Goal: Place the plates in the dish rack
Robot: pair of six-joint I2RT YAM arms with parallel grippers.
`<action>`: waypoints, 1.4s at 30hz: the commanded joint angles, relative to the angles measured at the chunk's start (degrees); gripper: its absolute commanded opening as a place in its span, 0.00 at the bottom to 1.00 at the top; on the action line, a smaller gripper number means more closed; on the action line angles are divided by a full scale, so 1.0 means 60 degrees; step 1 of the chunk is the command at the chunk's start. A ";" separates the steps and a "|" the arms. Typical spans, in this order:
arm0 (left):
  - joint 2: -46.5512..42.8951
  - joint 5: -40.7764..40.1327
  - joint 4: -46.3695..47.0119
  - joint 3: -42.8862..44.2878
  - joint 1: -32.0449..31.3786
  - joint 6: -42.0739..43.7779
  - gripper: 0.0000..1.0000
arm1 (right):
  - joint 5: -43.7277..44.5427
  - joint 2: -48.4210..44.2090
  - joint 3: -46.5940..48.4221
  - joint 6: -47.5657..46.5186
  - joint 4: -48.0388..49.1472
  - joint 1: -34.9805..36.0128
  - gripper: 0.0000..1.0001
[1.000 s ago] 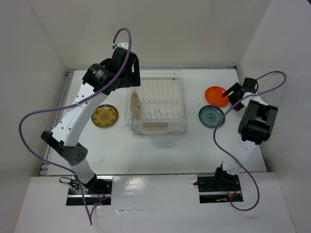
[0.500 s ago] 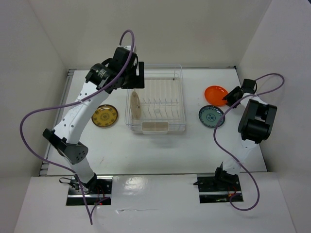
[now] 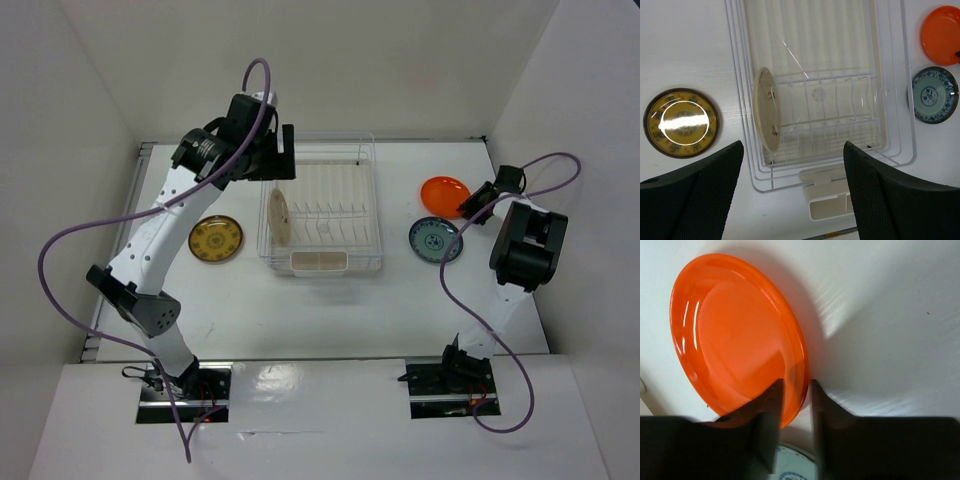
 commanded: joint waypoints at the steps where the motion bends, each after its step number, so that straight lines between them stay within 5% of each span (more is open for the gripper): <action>1: -0.0102 0.0263 0.0354 0.0014 0.0058 0.0232 0.87 | -0.0078 0.0419 0.0207 0.0015 0.0371 -0.0028 0.31; 8: -0.0102 0.0599 0.0354 0.0101 0.0233 0.0232 0.87 | -0.0078 0.0858 0.0514 0.0117 0.0371 -0.0028 0.00; 17: -0.0190 0.4285 0.1583 -0.0219 0.0791 0.0715 0.87 | 0.0009 0.0713 0.1758 -0.0233 -0.0157 0.0308 0.00; 30: -0.0366 0.7157 0.2901 -0.1171 0.0995 0.0833 0.86 | 0.0403 0.0316 0.3967 -0.1082 -0.0609 0.1582 0.00; 37: -0.0221 1.0657 0.6283 -0.2929 0.1743 -0.0206 0.87 | 0.0684 -0.0151 0.5304 -0.1494 -0.1314 0.2008 0.00; 42: 0.0614 1.1776 0.8014 -0.2933 0.1992 -0.0895 0.88 | 0.0479 -0.0840 0.5436 -0.1787 -0.1314 0.2285 0.00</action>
